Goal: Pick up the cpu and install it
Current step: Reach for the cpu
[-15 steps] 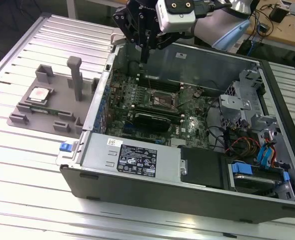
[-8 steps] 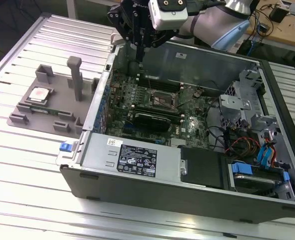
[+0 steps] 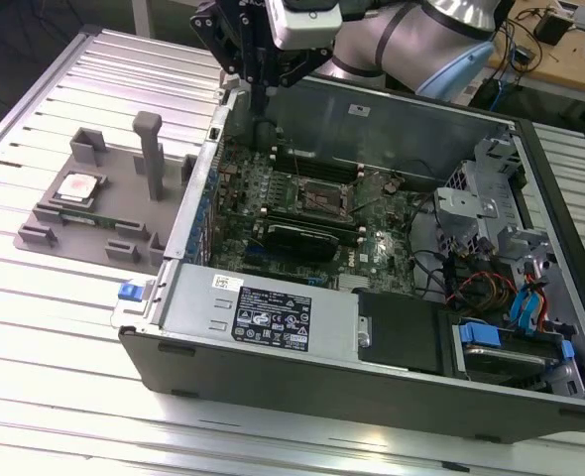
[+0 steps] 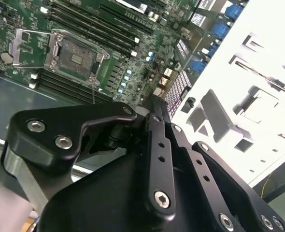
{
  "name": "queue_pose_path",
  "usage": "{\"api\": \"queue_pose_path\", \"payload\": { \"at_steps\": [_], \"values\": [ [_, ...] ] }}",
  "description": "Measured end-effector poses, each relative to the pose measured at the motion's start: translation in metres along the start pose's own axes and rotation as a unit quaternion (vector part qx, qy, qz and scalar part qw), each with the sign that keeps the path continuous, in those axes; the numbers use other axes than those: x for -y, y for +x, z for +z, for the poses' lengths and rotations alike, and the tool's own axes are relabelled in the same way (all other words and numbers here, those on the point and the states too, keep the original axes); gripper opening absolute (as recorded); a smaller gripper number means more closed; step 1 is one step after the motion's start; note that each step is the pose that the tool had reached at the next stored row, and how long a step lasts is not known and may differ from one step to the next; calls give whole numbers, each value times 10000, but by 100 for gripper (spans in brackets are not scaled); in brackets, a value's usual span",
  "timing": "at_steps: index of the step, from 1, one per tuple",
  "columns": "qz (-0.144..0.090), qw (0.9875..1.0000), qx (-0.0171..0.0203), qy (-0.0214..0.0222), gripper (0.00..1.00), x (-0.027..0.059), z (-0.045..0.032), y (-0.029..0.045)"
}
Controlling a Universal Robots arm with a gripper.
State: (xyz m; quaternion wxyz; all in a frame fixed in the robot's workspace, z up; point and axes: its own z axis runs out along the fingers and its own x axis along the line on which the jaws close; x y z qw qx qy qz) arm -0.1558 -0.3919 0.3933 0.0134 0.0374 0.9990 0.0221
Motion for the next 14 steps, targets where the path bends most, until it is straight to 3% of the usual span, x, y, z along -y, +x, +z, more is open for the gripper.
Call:
{"api": "queue_pose_path", "payload": {
  "at_steps": [4, 12, 14],
  "values": [
    [0, 10000, 3, 0, 11, -6, -1, 58],
    [-1, 10000, 10, -1, 11, -21, -5, 246],
    [-1, 10000, 14, -1, 11, -23, -8, 352]
  ]
}}
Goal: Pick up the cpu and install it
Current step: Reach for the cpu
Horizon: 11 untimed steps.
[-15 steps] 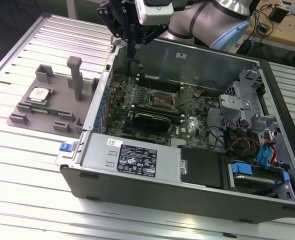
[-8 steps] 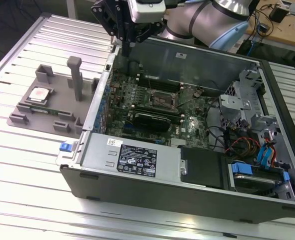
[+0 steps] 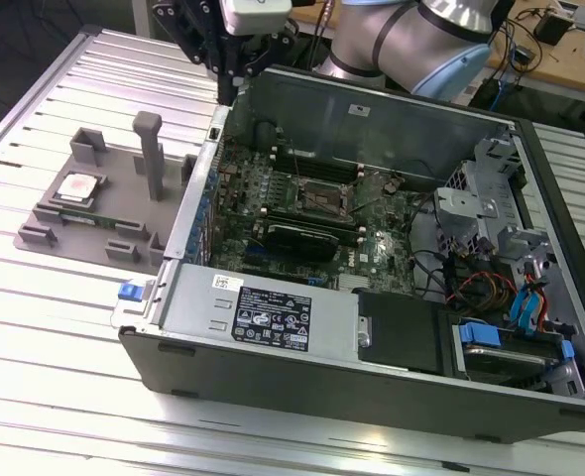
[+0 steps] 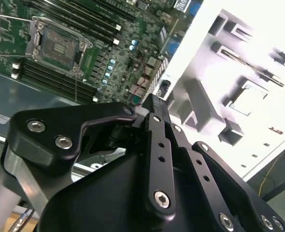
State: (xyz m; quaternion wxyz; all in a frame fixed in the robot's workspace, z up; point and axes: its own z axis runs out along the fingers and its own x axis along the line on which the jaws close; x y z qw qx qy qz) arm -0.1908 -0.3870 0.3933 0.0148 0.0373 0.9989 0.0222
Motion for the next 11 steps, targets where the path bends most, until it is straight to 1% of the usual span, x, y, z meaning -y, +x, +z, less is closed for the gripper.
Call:
{"api": "queue_pose_path", "payload": {
  "at_steps": [2, 4, 7, 8, 9, 10, 11],
  "values": [
    [-1, 10000, 1, 0, 11, 1, -1, 39],
    [0, 10000, 3, 0, 11, 3, -3, 96],
    [-1, 10000, 9, -1, 11, 7, -6, 206],
    [-1, 10000, 10, -1, 11, 8, -7, 232],
    [0, 10000, 12, 0, 11, 9, -9, 277],
    [-1, 10000, 17, -1, 11, 12, -11, 357],
    [-1, 10000, 20, -2, 11, 14, -11, 405]
  ]
}}
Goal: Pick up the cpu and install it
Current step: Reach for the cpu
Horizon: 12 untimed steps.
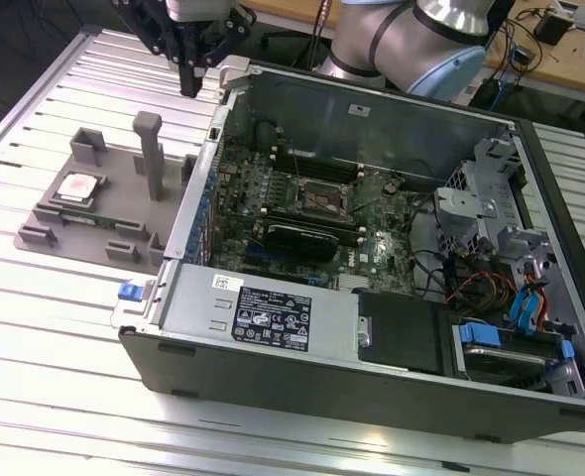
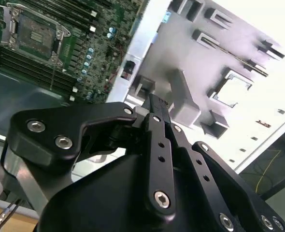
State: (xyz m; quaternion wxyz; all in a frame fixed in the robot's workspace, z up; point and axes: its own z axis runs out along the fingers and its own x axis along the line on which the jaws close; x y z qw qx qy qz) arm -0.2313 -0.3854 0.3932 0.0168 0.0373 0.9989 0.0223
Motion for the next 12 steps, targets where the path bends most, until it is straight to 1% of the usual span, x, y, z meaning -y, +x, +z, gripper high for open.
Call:
{"api": "queue_pose_path", "payload": {
  "at_steps": [1, 2, 4, 5, 6, 11, 12],
  "values": [
    [0, 10000, 2, 0, 11, 2, -2, 46],
    [0, 10000, 6, 0, 11, 5, -4, 109],
    [-1, 10000, 10, 0, 11, 8, -6, 168],
    [-1, 10000, 15, -1, 11, 11, -8, 239],
    [0, 10000, 19, -1, 11, 13, -9, 290],
    [-1, 10000, 35, -3, 11, 24, -14, 482],
    [-1, 10000, 36, -2, 11, 26, -14, 502]
  ]
}}
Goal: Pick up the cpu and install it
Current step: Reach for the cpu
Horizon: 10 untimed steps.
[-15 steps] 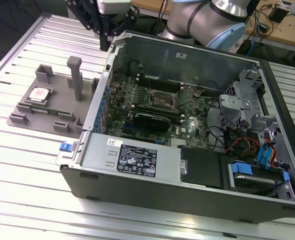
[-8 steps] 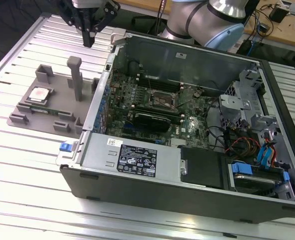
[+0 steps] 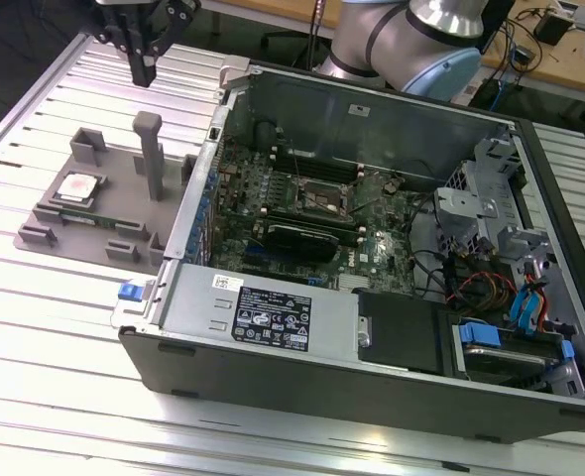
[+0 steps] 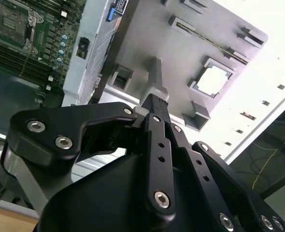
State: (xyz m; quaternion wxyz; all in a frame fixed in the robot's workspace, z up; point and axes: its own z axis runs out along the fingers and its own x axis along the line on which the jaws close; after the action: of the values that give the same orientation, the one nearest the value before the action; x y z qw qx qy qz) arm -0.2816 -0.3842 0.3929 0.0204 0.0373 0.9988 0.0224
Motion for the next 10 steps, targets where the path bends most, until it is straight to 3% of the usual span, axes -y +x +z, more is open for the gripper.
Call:
{"api": "queue_pose_path", "payload": {
  "at_steps": [6, 10],
  "values": [
    [-1, 10000, 4, 0, 11, 11, 9, 189],
    [0, 10000, 5, 0, 11, 18, 32, 278]
  ]
}}
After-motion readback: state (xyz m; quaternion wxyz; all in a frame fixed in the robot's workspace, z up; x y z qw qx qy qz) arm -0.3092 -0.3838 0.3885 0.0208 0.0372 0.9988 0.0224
